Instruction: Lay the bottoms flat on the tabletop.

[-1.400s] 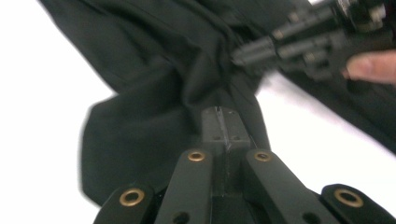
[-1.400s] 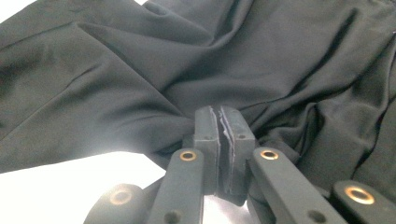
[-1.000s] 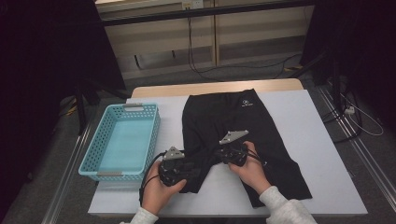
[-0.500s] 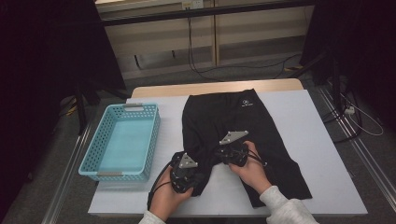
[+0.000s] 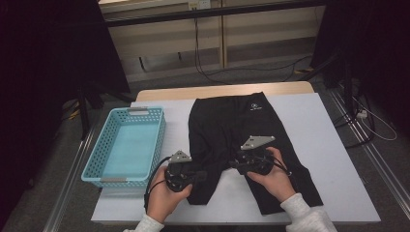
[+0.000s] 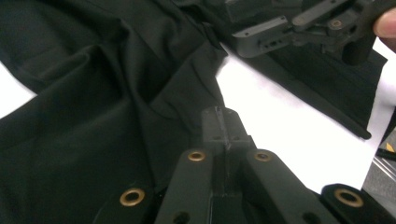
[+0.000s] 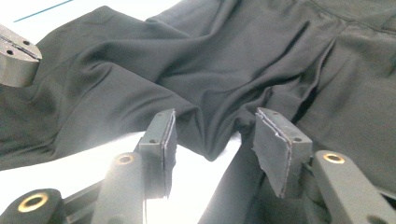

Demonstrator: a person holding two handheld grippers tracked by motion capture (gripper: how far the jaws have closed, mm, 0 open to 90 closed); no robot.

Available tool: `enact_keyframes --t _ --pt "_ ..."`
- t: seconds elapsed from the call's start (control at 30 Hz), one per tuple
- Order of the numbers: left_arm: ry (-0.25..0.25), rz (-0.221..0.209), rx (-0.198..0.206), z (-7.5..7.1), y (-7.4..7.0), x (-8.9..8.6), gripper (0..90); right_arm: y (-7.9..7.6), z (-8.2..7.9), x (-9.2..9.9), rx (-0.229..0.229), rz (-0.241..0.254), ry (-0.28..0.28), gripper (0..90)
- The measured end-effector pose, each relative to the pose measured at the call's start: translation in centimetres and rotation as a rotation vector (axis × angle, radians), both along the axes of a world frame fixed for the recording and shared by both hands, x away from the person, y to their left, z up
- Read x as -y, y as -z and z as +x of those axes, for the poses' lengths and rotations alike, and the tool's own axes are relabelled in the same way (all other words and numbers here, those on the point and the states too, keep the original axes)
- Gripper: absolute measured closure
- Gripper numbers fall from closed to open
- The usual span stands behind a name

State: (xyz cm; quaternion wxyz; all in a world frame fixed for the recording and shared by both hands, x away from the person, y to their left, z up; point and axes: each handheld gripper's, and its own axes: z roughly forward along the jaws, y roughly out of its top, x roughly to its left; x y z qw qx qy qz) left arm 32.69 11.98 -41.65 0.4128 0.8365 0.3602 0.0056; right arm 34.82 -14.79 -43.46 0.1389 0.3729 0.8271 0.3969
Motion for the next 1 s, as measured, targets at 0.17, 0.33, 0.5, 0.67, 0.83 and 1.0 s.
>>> enact_keyframes --t 0.17,0.33,0.5,0.67,0.83,1.0 --pt "0.079 0.051 0.009 -0.5 1.8 1.4 70.3 0.1 -0.1 0.3 -0.003 0.028 0.011 43.7" --pt "0.103 0.136 0.028 -1.1 2.6 2.2 60.3 -0.1 -0.4 0.9 0.002 0.063 0.019 39.0" --pt "0.096 0.178 0.043 -1.6 2.5 2.7 65.5 -0.3 -1.0 1.3 0.006 0.066 0.020 37.7" --pt "0.105 0.148 -0.018 -1.5 2.7 2.7 88.5 -0.3 -1.0 1.6 0.006 0.065 0.024 37.0" --pt "0.094 0.137 -0.047 -1.3 2.6 2.7 90.0 -0.2 -1.0 1.6 0.011 0.067 0.008 33.1" --pt "0.110 0.104 -0.080 -1.1 2.1 3.0 90.0 -0.1 -1.0 1.5 -0.006 0.093 -0.007 21.2"
